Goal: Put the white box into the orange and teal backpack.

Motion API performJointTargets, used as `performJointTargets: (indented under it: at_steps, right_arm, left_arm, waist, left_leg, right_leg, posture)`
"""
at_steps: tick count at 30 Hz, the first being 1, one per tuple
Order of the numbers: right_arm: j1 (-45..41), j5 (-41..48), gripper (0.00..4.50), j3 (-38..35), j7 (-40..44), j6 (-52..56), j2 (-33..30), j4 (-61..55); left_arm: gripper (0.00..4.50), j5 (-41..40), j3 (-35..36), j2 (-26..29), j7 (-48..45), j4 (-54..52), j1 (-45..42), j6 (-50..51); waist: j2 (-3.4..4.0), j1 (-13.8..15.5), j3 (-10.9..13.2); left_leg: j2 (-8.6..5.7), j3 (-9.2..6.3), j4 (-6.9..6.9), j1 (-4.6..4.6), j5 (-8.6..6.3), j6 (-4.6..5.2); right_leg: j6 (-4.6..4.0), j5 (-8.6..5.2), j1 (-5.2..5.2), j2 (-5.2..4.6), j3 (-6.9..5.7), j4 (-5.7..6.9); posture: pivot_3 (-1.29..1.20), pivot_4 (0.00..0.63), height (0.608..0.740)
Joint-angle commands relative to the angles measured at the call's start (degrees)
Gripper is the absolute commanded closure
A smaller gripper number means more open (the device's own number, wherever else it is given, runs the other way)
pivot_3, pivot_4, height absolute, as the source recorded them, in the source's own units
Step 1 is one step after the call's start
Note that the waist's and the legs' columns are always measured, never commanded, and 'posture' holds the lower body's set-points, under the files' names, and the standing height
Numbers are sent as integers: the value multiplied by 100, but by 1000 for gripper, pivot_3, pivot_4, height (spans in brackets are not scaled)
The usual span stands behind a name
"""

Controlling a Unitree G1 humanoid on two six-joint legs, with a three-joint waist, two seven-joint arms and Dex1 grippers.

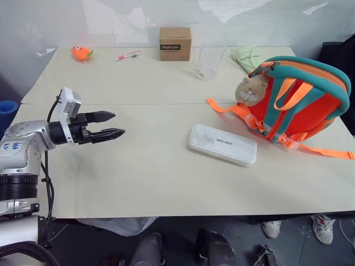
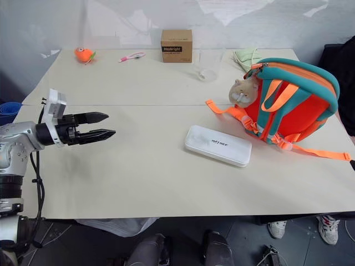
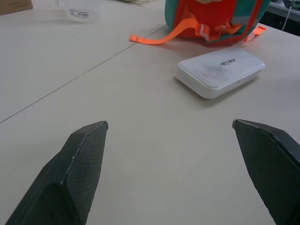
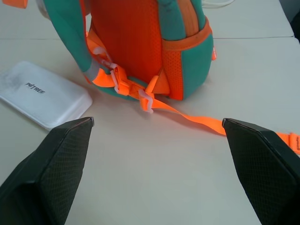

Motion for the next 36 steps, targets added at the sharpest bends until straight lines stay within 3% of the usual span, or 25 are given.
performJointTargets:
  at_steps: [1, 13, 16, 18, 22, 25, 31, 33, 36]
  right_arm:
    - [23, 108, 0, -150, -78, 40, 162, -300]
    - [-65, 39, 0, -204, -354, -17, 330, -425]
    - [-111, -13, 0, 112, -384, -84, 411, -614]
    - [-269, -144, 0, 542, -487, -175, 444, -716]
    - [-736, -387, 881, 1550, -727, -234, 437, -854]
    - [-1027, -622, 1913, 2308, -784, -345, 443, -937]
    - [-2000, -1446, 4076, 3756, -1258, -894, 808, -607]
    - [-2232, -1595, 4481, 4070, -1384, -918, 960, -617]
    - [-2521, -1949, 4481, 4436, -1797, -930, 1157, -577]
  left_arm:
    - [29, -79, 22, 68, -60, -85, -114, 114]
    - [29, 44, -51, 74, -117, 218, -477, 175]
    - [29, 231, -308, -145, -79, 385, -650, -18]
    - [422, 386, -594, -413, -102, 534, -813, -190]
    - [1531, 1088, -1444, -910, -424, 1057, -1175, -1041]
    - [2473, 1512, -1831, -1413, -462, 1856, -1637, -1662]
    - [4407, 1997, -1947, -2499, 44, 3602, -2664, -2476]
    - [4500, 2129, -1998, -2737, 142, 3867, -2830, -2519]
    - [4500, 2540, -2211, -2964, 458, 4165, -2927, -2690]
  waist:
    - [0, 1, 0]
    - [0, -6, 0]
    - [0, -2, 0]
    - [-2, 5, 0]
    - [-1, 9, 0]
    - [-3, 6, 1]
    - [-10, -6, 5]
    - [-10, -23, 5]
    - [-10, -21, 5]
  left_leg:
    - [0, 0, 0, 0, 0, -1]
    - [0, 11, 0, 6, 1, -6]
    - [0, 16, 1, 9, 2, -6]
    - [0, 20, 2, 19, 2, -6]
    - [-6, 33, 4, 28, 6, -1]
    - [-4, 43, 2, 29, 6, -2]
    - [-5, 67, 26, 3, 7, 14]
    - [-2, 70, 45, -6, 1, 21]
    - [-2, 78, 61, -14, -7, 33]
  right_leg:
    - [0, 0, 0, 1, 0, 0]
    - [3, 1, -2, 5, 4, 1]
    - [3, 1, -3, 4, 4, 1]
    - [3, 2, 2, 4, 4, 0]
    - [8, 11, 5, 0, 10, 2]
    - [8, 12, -2, 4, 7, 3]
    - [22, 22, -20, 5, 8, 19]
    - [25, 24, -21, 6, 7, 18]
    - [32, 27, -26, 5, 10, 15]
  posture:
    - [0, 150, 740]
    - [0, 150, 740]
    - [0, 150, 740]
    - [0, 150, 740]
    - [0, 150, 740]
    - [0, 150, 740]
    - [0, 150, 740]
    - [0, 150, 740]
    - [0, 150, 740]
